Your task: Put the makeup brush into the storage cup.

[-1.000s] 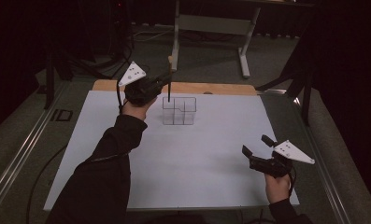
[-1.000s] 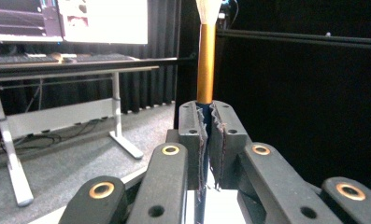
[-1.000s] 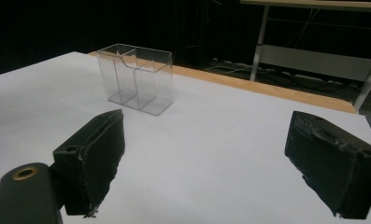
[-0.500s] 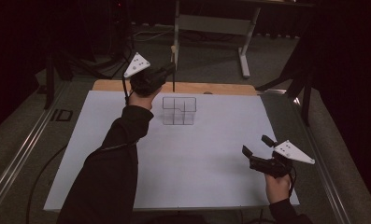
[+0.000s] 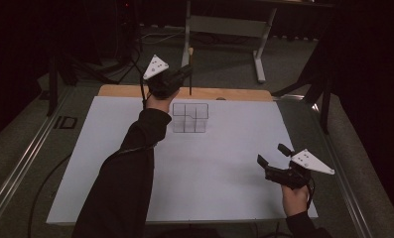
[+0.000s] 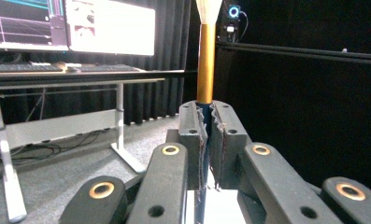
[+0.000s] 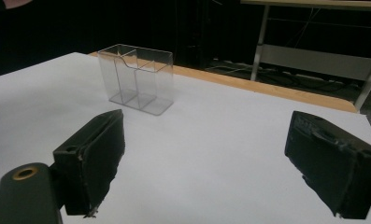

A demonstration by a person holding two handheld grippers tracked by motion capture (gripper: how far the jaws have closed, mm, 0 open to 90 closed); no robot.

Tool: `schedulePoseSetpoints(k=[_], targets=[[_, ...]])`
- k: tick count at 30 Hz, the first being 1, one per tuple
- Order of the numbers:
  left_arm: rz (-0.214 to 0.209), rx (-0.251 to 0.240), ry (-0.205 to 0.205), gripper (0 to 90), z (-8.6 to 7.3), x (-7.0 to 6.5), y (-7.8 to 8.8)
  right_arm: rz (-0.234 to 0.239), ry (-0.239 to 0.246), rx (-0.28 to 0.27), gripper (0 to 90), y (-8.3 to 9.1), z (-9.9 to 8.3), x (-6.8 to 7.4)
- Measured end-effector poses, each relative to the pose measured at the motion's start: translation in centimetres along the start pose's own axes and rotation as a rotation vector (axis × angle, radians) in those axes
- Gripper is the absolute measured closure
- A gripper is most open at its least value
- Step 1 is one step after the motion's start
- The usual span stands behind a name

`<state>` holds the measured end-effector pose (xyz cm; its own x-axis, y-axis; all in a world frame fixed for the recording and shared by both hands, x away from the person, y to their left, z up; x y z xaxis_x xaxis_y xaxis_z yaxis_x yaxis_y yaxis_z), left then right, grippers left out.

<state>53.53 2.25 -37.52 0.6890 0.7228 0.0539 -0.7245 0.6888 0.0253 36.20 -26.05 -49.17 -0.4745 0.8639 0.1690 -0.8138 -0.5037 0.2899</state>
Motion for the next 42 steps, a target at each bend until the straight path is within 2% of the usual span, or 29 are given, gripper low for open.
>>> schedulePoseSetpoints(k=[4, 5, 6, 9, 13, 29, 35, 42], targets=[[0.012, 0.013, 0.009, 84.4, -0.5, 0.4, -0.4, 0.002, -0.004, -0.002, 12.1, 0.0, 0.0, 0.0], [0.025, 0.014, 0.017, 84.4, -0.7, 0.7, -0.6, 0.003, -0.005, -0.001, 12.1, 0.0, 0.0, 0.0], [0.019, 0.012, 0.028, 84.4, -0.8, 0.8, -0.6, 0.003, -0.006, -0.001, 12.1, 0.0, 0.0, 0.0], [0.034, 0.02, 0.009, 84.4, -1.1, 0.9, -0.7, 0.002, -0.003, -0.002, 12.1, 0.0, 0.0, 0.0], [0.021, 0.022, 0.009, 84.3, -1.6, 0.8, -0.9, 0.003, -0.005, -0.001, 12.1, 0.0, 0.0, 0.0], [0.036, 0.075, 0.041, 84.2, -5.6, 1.2, -1.4, 0.003, 0.001, 0.003, 12.1, -0.1, -0.1, 0.1], [0.038, 0.098, 0.047, 84.3, -7.1, 1.0, -1.5, 0.003, 0.0, 0.005, 12.1, -0.1, -0.1, 0.1], [0.037, 0.121, 0.078, 84.2, -8.7, 0.6, -1.6, 0.006, -0.004, 0.01, 12.1, -0.1, -0.2, 0.1]])
Point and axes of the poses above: each handheld gripper's, and its own axes: y roughly backward along the jaws, z roughly out of its top, x roughly to its left, the point moved 10 cm from there along -y, roughly forward along the jaws, and after that the axes turned 9 degrees about -y, right-handed, at the moved point
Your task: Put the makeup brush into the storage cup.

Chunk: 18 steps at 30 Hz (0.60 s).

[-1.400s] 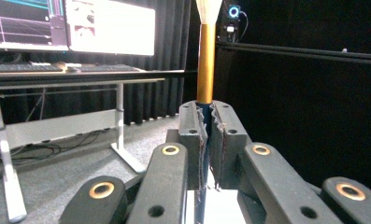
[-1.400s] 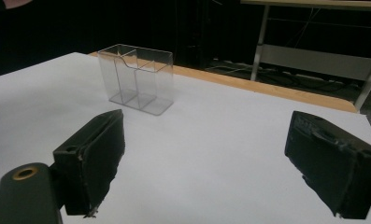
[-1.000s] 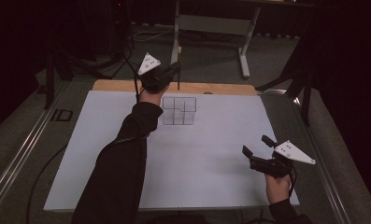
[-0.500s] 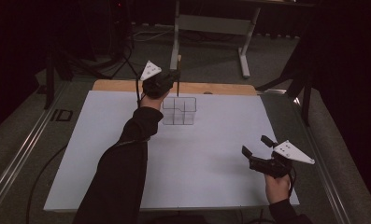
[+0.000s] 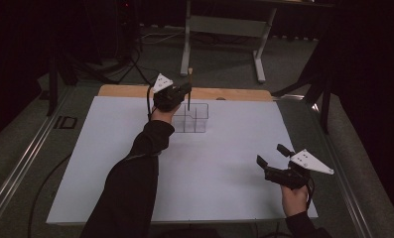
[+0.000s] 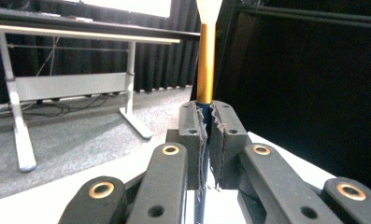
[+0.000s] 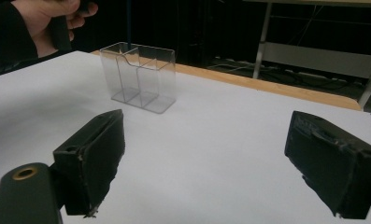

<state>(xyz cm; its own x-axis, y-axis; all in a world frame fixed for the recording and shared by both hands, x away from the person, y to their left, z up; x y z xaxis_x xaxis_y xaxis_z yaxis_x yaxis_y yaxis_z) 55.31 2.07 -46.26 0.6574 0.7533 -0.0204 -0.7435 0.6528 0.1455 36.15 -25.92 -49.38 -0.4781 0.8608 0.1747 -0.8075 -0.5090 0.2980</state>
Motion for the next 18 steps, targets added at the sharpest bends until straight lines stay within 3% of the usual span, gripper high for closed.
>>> schedulePoseSetpoints(k=[7, 12, 18], targets=[[0.024, 0.027, 0.022, 84.2, -1.4, 0.0, -0.3, -0.001, 0.003, -0.001, 12.1, 0.0, 0.0, 0.0], [0.056, 0.079, 0.035, 84.1, -2.5, -0.1, -0.5, -0.001, 0.0, 0.002, 12.1, 0.0, 0.0, 0.0], [0.059, 0.111, 0.057, 84.0, -3.8, -0.2, -0.7, 0.001, 0.002, 0.004, 12.1, 0.0, 0.0, 0.1]])
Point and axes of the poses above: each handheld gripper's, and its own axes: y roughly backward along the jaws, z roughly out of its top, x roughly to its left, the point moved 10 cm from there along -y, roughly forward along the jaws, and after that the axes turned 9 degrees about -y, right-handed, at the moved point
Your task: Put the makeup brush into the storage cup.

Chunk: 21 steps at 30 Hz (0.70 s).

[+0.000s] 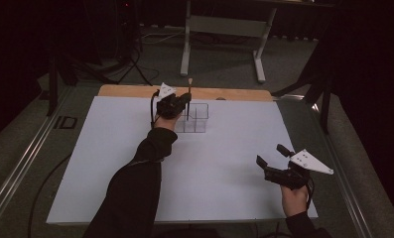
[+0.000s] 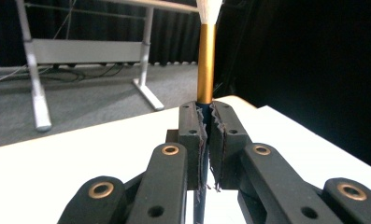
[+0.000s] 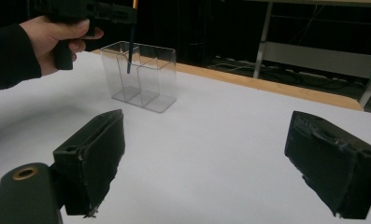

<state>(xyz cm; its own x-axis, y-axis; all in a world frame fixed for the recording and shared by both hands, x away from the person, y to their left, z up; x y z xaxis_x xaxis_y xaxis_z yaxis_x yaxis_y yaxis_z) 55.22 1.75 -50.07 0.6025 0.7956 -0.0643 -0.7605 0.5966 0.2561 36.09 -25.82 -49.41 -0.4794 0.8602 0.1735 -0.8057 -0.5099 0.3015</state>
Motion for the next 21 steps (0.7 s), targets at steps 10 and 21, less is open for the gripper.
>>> schedulePoseSetpoints(k=[10, 21], targets=[[-0.009, 0.044, -0.009, 83.9, -0.74, -0.7, -0.49, 0.001, 0.004, 0.004, 12.1, -0.05, -0.05, 0.01], [0.015, 0.199, 0.077, 3.7, 0.0, -0.87, 0.32, 0.0, 0.007, 0.0, 12.1, 0.0, 0.05, 0.04]])
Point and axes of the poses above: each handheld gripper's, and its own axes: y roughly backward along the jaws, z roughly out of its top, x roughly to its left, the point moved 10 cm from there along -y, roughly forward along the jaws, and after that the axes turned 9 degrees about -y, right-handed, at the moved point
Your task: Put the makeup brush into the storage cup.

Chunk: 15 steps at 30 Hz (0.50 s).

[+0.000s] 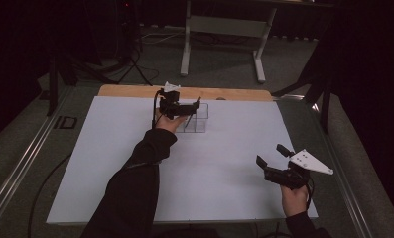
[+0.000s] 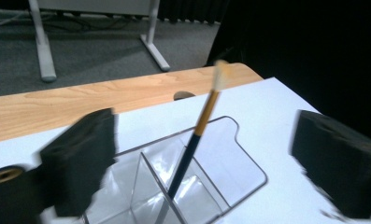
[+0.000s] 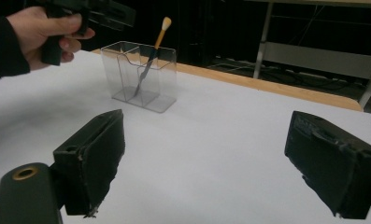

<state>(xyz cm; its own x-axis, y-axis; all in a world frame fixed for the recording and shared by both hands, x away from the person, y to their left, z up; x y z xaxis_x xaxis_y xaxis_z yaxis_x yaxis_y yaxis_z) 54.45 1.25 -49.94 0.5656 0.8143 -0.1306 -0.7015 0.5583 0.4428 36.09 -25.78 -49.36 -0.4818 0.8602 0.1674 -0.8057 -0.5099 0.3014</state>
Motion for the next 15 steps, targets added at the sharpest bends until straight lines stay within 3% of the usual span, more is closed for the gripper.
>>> schedulePoseSetpoints(k=[4, 6, 15], targets=[[-0.049, 0.01, -0.004, 0.0, 0.3, -0.4, 1.1, -0.001, 0.001, 0.0, 12.1, 0.0, 0.0, 0.0], [-0.07, 0.001, -0.031, 0.0, 0.5, -0.7, 1.7, 0.0, 0.002, 0.0, 12.1, -0.1, 0.0, 0.0], [-0.106, -0.004, -0.057, 0.0, 0.8, -1.1, 4.1, -0.003, 0.004, 0.004, 12.1, -0.1, -0.1, 0.1]])
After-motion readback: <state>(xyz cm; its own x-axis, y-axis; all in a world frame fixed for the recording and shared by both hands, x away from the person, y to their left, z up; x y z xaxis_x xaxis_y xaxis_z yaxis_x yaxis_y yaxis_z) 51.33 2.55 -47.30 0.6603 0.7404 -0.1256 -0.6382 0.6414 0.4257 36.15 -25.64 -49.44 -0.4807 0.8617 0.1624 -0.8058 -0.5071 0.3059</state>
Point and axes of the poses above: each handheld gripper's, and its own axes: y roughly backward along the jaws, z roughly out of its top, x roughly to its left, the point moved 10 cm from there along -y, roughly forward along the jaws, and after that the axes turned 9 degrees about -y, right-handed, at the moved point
